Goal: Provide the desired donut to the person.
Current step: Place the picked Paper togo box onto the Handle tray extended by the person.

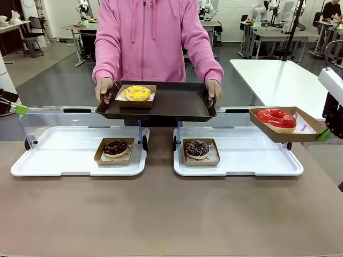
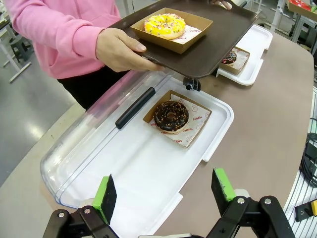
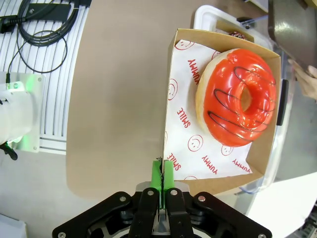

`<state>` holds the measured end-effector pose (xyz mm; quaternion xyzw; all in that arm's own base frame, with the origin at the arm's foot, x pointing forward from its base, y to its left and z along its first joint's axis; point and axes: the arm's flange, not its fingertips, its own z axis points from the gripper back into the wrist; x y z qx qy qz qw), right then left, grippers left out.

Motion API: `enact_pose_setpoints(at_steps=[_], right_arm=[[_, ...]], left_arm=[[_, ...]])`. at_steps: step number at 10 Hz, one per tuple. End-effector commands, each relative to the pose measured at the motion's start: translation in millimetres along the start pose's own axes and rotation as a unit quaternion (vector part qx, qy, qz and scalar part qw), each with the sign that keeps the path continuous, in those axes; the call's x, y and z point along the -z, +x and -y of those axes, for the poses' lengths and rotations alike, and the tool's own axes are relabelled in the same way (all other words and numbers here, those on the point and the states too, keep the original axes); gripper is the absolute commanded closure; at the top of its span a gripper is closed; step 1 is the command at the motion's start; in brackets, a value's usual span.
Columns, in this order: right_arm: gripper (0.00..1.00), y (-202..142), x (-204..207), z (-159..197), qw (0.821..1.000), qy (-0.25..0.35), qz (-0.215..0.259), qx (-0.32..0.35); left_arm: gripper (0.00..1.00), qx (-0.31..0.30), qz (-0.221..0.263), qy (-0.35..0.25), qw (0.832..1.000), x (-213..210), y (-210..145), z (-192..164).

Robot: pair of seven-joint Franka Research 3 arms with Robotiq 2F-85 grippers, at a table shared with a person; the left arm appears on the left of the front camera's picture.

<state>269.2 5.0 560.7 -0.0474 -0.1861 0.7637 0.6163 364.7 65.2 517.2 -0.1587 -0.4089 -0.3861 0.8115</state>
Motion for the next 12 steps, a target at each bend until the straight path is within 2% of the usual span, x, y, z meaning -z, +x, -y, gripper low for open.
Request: enact_pose_setpoints(at_steps=[1, 9, 10, 11, 12], right_arm=[[1.0, 1, 3, -3, 1.0, 0.0, -0.006, 0.009], [0.99, 1, 0, 0, 1.0, 0.0, 0.002, 0.0], [0.99, 34, -12, 43, 0.997, 0.029, -0.021, 0.07], [0.99, 69, -17, 77, 0.994, 0.036, -0.046, 0.094], [0.99, 104, -17, 110, 0.992, 0.043, -0.049, 0.112]], left_arm=[[0.0, -0.001, 0.007, -0.001, 1.0, 1, 0, 0], [0.0, -0.001, 0.007, -0.001, 1.0, 1, 0, 0], [0.0, -0.001, 0.007, -0.001, 1.0, 1, 0, 0], [0.0, -0.001, 0.007, -0.001, 1.0, 1, 0, 0], [0.0, -0.001, 0.007, -0.001, 1.0, 1, 0, 0]])
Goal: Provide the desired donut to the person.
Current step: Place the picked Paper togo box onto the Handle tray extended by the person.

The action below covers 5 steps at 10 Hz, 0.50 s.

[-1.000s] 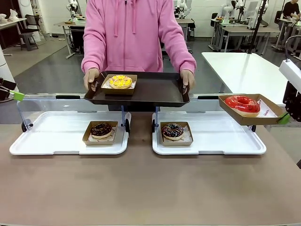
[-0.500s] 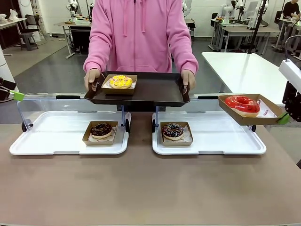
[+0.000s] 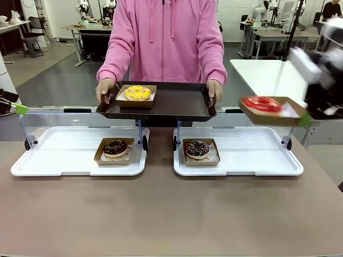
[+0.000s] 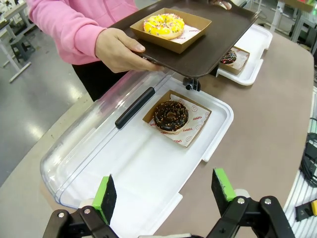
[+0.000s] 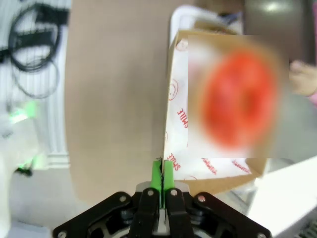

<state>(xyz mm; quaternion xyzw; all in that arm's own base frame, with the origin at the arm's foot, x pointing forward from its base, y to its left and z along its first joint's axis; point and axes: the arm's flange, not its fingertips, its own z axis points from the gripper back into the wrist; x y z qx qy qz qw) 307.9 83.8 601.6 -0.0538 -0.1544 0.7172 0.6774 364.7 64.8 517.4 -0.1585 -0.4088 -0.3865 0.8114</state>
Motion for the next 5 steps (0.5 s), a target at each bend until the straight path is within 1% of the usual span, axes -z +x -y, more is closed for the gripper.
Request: enact_pose_setpoints(at_steps=[1, 2, 3, 4, 5], right_arm=[[0.99, 70, -7, 70, 0.997, 0.018, -0.035, 0.067], [0.99, 102, 11, 105, 0.993, -0.005, -0.053, 0.103], [0.99, 123, 35, 133, 0.989, -0.032, -0.055, 0.13], [0.99, 138, 64, 157, 0.987, -0.061, -0.053, 0.136], [0.99, 146, 93, 175, 0.99, -0.055, -0.059, 0.117]], left_arm=[[0.0, -0.002, 0.007, -0.001, 1.0, 1, -1, 0], [0.0, -0.002, 0.007, -0.001, 1.0, 1, -1, 0], [0.0, -0.002, 0.007, -0.001, 1.0, 1, -1, 0], [0.0, -0.002, 0.007, -0.001, 1.0, 1, -1, 0], [0.0, -0.002, 0.007, -0.001, 1.0, 1, -1, 0]])
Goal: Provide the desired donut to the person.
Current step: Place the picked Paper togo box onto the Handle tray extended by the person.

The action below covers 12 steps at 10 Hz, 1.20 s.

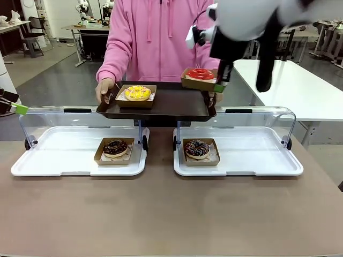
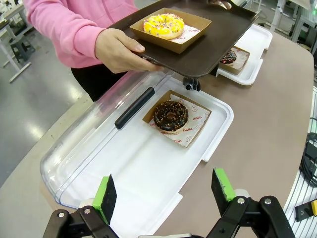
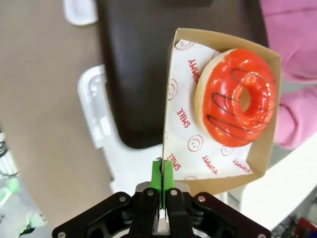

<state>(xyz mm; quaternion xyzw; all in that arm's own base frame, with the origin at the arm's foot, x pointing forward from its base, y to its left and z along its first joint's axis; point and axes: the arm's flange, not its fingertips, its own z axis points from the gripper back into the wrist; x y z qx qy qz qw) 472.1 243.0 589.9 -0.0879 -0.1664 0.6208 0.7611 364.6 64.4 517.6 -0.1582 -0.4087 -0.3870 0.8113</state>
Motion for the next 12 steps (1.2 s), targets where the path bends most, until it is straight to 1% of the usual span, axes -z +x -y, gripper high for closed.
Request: enact_pose_setpoints(at_steps=[1, 3, 4, 5, 6, 8, 11, 12], right_arm=[[0.99, 21, 38, 28, 0.999, -0.014, -0.025, -0.015], [0.99, 36, 66, 47, 0.998, -0.04, -0.028, -0.025], [0.99, 39, 70, 48, 0.998, -0.037, -0.018, -0.042], [0.99, 43, 71, 40, 0.997, -0.031, -0.008, -0.07], [0.99, 45, 72, 37, 0.997, -0.021, -0.008, -0.076], [0.99, 45, 73, 33, 0.996, 0.018, 0.002, -0.093], [0.99, 43, 80, 29, 0.996, 0.022, 0.014, -0.087], [0.78, 43, 80, 27, 0.996, 0.028, 0.015, -0.088]], left_arm=[[0.0, -0.002, 0.007, -0.001, 1.0, 1, -1, -1], [0.0, -0.002, 0.007, -0.001, 1.0, 1, -1, -1], [0.0, -0.002, 0.007, -0.001, 1.0, 1, -1, -1], [0.0, -0.002, 0.007, -0.001, 1.0, 1, -1, -1], [0.0, -0.002, 0.007, -0.001, 1.0, 1, -1, -1], [0.0, -0.002, 0.007, -0.001, 1.0, 1, -1, -1], [0.0, -0.002, 0.007, -0.001, 1.0, 1, -1, -1], [0.0, -0.002, 0.007, -0.001, 1.0, 1, -1, -1]])
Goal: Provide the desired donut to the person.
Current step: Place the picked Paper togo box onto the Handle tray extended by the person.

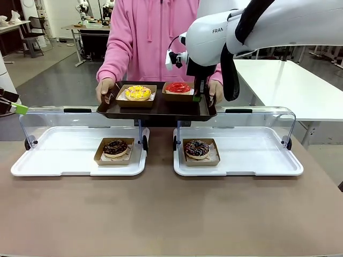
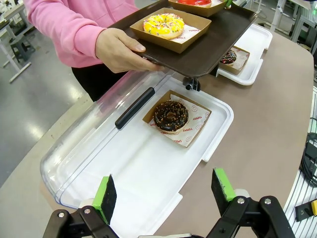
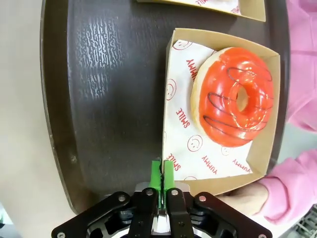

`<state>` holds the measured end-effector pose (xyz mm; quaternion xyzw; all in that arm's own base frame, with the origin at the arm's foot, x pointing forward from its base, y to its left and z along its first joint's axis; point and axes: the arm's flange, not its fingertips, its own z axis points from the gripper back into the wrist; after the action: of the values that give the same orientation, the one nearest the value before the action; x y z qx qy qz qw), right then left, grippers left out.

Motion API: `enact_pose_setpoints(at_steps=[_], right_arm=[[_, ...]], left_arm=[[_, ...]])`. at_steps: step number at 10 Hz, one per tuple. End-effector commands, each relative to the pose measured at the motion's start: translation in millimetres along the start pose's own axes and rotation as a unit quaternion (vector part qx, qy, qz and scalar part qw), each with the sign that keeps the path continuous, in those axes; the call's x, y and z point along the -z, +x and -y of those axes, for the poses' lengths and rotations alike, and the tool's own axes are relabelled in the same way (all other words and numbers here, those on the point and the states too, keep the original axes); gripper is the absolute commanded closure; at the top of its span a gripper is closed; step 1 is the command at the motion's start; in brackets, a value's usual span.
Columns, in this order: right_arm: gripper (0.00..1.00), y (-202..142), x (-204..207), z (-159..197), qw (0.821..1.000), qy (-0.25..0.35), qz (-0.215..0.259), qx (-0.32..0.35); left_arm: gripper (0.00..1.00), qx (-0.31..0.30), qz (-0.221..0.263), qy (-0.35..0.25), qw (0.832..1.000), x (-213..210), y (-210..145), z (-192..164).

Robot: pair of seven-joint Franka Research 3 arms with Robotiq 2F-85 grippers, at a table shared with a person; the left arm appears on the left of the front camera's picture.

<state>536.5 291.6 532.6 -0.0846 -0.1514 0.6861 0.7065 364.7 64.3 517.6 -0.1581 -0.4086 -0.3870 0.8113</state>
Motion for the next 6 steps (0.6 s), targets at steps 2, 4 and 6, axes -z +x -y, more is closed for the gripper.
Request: enact_pose_setpoints(at_steps=[2, 4, 6], right_arm=[[0.19, -6, -3, -3, 1.0, 0.018, 0.018, -0.011], [0.0, -8, -7, -2, 0.999, 0.023, 0.024, -0.004], [0.05, -11, -17, -4, 0.999, 0.026, 0.036, -0.002]], left_arm=[[0.0, -0.002, 0.007, -0.001, 1.0, 1, -1, -1], [0.0, -0.002, 0.007, -0.001, 1.0, 1, -1, -1], [0.0, -0.002, 0.007, -0.001, 1.0, 1, -1, -1]])
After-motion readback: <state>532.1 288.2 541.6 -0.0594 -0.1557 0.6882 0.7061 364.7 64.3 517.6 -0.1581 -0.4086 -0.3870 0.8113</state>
